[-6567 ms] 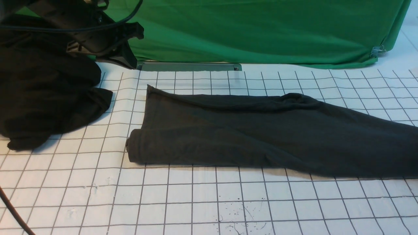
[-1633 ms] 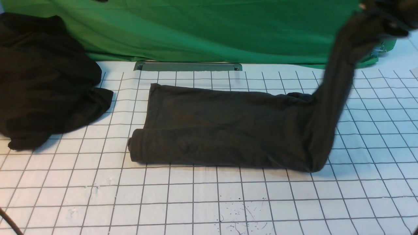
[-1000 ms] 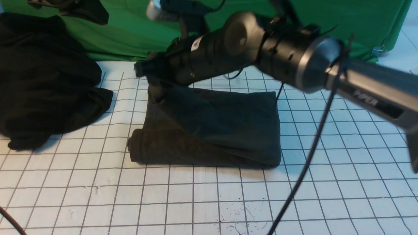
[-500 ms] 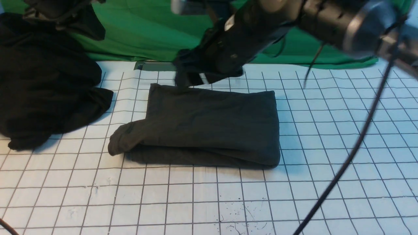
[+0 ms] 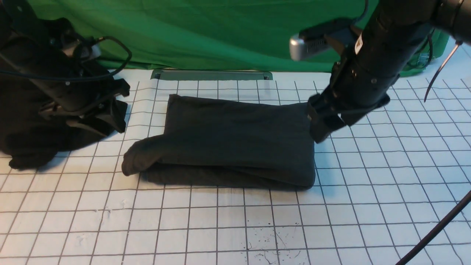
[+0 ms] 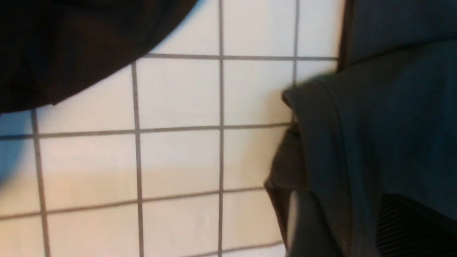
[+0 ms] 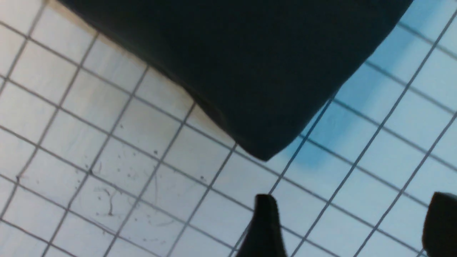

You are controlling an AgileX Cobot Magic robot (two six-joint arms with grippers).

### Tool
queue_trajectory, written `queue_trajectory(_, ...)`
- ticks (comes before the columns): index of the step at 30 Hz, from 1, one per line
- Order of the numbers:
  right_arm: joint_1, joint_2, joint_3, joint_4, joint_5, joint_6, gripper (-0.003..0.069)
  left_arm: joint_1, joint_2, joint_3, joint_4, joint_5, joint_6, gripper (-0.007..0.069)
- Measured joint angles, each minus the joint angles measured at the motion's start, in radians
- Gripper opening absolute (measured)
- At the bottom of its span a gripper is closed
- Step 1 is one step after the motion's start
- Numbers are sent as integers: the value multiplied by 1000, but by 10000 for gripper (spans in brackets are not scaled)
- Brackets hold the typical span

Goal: Fold a long-sleeved shirt over a white checkered tablecloth.

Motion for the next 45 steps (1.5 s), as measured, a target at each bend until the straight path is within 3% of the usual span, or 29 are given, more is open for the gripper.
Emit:
queue_trajectory(6,-2,0,113,-2,-9,-7,535,0,89,3,-115,-38,33,444)
queue_trajectory(10,-2,0,139,-2,-22,-12,535,0,136,3,-144,-40,48,461)
queue_trajectory(12,-2,0,140,-2,-38,-15,535,0,153,3,-148,-40,54,430)
queue_trajectory(16,-2,0,140,-2,-58,-15,535,0,165,3,-174,-40,88,296)
queue_trajectory(17,-2,0,140,-1,-60,-15,535,0,166,3,-202,-32,117,180)
queue_trajectory(20,-2,0,140,-1,-60,-16,535,0,166,-25,-229,9,161,50)
queue_trajectory(30,-3,0,140,-3,-61,-16,535,0,95,-179,-244,17,175,37)
queue_trajectory(39,-3,0,140,-5,-61,-16,535,-5,95,-107,-212,-58,152,41)
queue_trajectory(45,-3,1,140,0,-61,-3,535,-5,98,-52,-206,-105,150,155)
